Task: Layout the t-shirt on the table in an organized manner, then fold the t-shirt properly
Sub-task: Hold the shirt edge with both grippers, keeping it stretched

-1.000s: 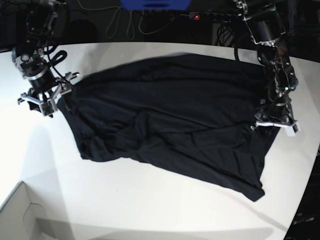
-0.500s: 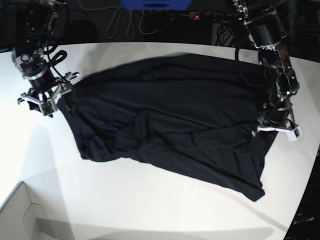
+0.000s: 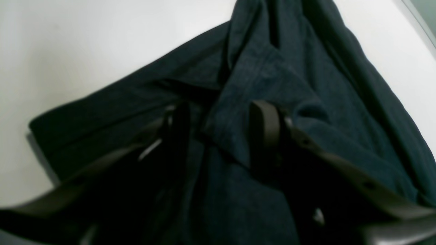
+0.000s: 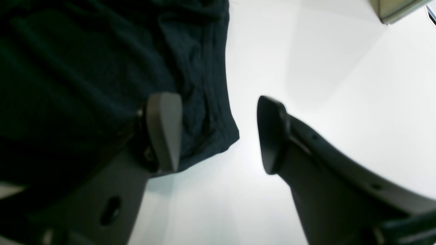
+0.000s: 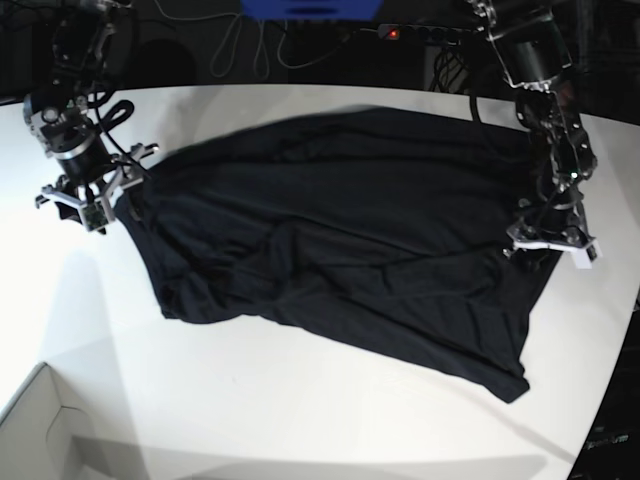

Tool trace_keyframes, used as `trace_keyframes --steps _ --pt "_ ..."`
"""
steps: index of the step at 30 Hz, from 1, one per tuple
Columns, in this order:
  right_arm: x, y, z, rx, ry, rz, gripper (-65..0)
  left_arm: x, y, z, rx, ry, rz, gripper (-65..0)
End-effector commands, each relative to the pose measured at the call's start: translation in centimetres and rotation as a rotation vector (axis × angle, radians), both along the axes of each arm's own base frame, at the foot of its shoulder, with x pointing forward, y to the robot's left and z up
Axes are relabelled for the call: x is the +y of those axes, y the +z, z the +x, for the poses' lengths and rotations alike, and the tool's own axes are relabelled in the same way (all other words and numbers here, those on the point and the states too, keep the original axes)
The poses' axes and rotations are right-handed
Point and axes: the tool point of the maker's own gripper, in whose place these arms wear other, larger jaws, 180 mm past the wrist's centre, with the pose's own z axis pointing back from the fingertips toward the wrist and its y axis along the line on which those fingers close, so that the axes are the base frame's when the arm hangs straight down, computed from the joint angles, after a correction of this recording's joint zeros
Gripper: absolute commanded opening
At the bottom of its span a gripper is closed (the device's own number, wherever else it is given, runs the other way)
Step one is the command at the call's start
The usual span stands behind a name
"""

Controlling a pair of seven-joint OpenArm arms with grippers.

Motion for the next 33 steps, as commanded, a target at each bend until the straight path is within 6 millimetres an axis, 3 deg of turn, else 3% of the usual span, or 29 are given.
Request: trace_keyframes --steps 1,6,11,20,23,25,27,33 --pt "-0.1 1.3 0.6 -0.05 0.005 0.001 -29.7 0.5 1.2 0.9 -0.04 0.006 0.012 -37.0" --pt "-0.1 1.2 0.5 -0.048 0.005 0.001 -29.7 0.3 0.5 1.2 -0.028 0.006 -0.009 -38.0" --pt "-0.1 1.2 0.5 -0.046 0.005 0.0 -29.8 0.2 0.7 1.3 -0.036 0.001 -0.007 -48.8" --pt "-0.1 1.2 0.5 -0.046 0.005 0.0 -29.8 0.3 0.9 1.4 -0.04 0.001 -0.005 -49.7" --pt "-0.1 1.2 0.5 -0.046 0.005 0.0 -29.8 0.3 2.2 1.7 -0.072 -0.003 0.012 -50.2" --pt "-0.1 1.2 0.5 -0.046 0.005 0.0 -29.8 0.2 3.2 1.9 -0.094 -0.009 0.023 -54.7" --pt "-0.1 1.2 0.5 -0.046 0.005 0.0 -29.8 -0.2 3.6 2.1 -0.108 -0.01 0.018 -65.0" --pt "-0.1 1.2 0.5 -0.046 0.005 0.0 -29.8 -0.4 3.6 2.1 -0.109 -0.011 0.012 -64.8"
